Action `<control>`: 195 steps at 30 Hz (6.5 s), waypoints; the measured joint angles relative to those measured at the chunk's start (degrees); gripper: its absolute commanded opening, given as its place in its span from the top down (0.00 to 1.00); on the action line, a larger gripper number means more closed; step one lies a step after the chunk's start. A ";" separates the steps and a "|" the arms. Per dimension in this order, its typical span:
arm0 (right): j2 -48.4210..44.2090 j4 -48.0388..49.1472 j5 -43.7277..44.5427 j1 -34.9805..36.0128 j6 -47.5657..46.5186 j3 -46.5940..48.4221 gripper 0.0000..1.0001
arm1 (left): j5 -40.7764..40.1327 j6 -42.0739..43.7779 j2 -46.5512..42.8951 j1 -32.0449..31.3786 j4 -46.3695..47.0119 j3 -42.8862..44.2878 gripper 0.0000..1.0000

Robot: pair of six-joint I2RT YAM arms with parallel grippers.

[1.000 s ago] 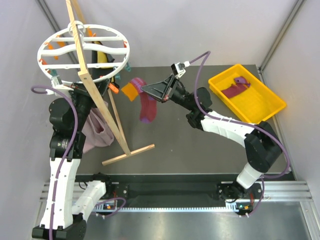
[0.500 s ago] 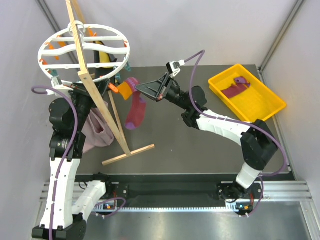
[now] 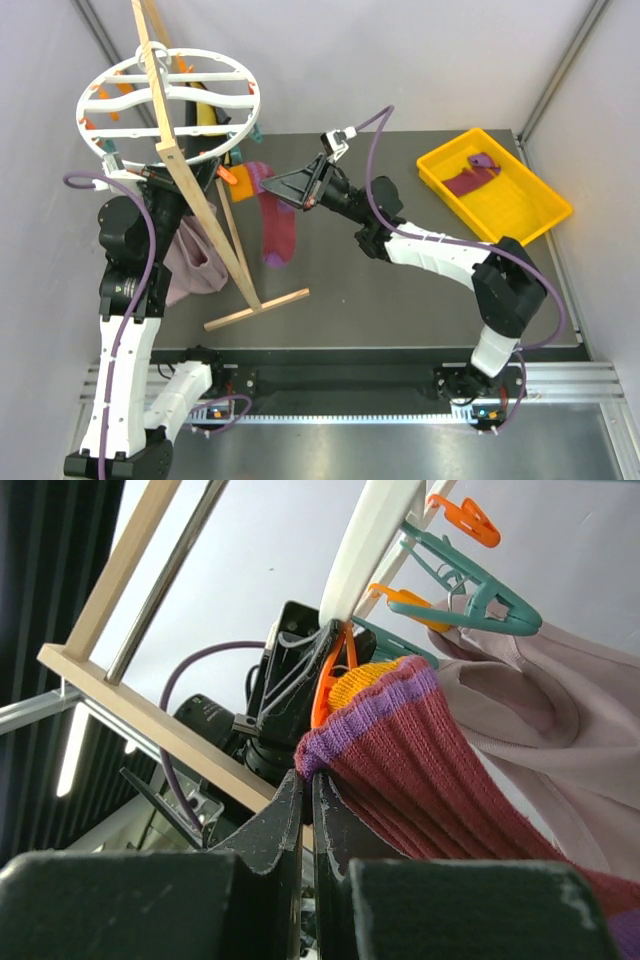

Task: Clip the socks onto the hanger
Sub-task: Clamp the sock onto the hanger, then open the clamp at the hanger.

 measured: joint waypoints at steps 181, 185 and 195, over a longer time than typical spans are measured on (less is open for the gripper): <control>5.57 -72.28 -4.90 -1.86 -50.07 46.64 0.52 | 20.11 21.62 5.70 -3.48 14.45 -2.69 0.50; 4.79 -66.10 -4.55 -2.29 -50.27 42.51 0.38 | 19.12 21.64 5.22 -3.48 14.69 -2.69 0.52; 3.23 -51.74 -4.11 -2.23 -52.43 32.24 0.38 | 17.81 19.61 6.56 -3.48 17.11 -2.80 0.53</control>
